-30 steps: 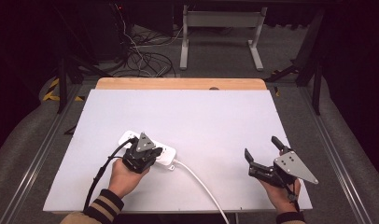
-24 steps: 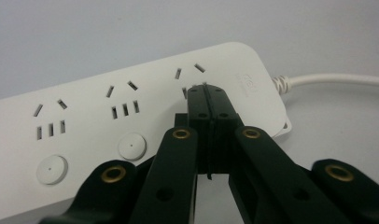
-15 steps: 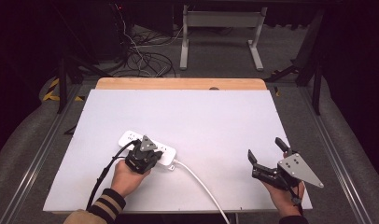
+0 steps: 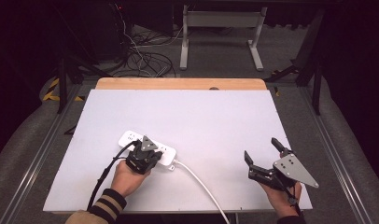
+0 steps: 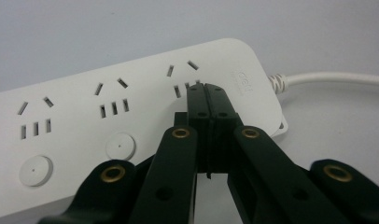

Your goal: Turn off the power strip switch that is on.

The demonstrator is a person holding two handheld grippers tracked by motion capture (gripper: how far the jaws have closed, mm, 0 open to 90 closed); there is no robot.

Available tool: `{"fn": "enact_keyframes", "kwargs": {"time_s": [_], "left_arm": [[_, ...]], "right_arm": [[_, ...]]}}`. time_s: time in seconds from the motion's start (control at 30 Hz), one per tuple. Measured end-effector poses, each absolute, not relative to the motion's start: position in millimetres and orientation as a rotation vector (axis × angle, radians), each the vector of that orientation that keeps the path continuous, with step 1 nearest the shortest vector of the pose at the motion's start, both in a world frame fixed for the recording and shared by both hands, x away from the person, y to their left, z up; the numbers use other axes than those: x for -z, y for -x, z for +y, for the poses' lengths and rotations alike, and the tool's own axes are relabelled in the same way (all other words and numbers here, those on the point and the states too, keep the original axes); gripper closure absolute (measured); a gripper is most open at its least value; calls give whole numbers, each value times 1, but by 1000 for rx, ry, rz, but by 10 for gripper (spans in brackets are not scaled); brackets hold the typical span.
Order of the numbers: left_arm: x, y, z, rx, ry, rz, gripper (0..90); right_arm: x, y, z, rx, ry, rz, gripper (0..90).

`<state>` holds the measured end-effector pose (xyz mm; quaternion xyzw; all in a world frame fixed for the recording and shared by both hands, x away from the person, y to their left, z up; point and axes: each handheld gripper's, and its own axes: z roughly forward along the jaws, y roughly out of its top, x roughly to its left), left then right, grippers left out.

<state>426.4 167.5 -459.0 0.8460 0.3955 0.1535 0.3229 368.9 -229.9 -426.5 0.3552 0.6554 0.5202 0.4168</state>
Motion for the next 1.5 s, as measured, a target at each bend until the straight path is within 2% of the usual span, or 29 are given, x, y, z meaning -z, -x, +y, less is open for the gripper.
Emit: {"fn": "enact_keyframes", "kwargs": {"time_s": [0.33,0.5,1.5], "left_arm": [[459,-424,165,-434,-2226,1031,900],[460,-423,163,-490,-2231,1011,900],[461,-424,167,-463,-2202,1028,900]], "right_arm": [[427,-370,-229,-1297,-894,1653,75],[427,-371,-227,-1297,-891,1664,75],[428,-371,-229,-1282,-894,1672,82]]}}
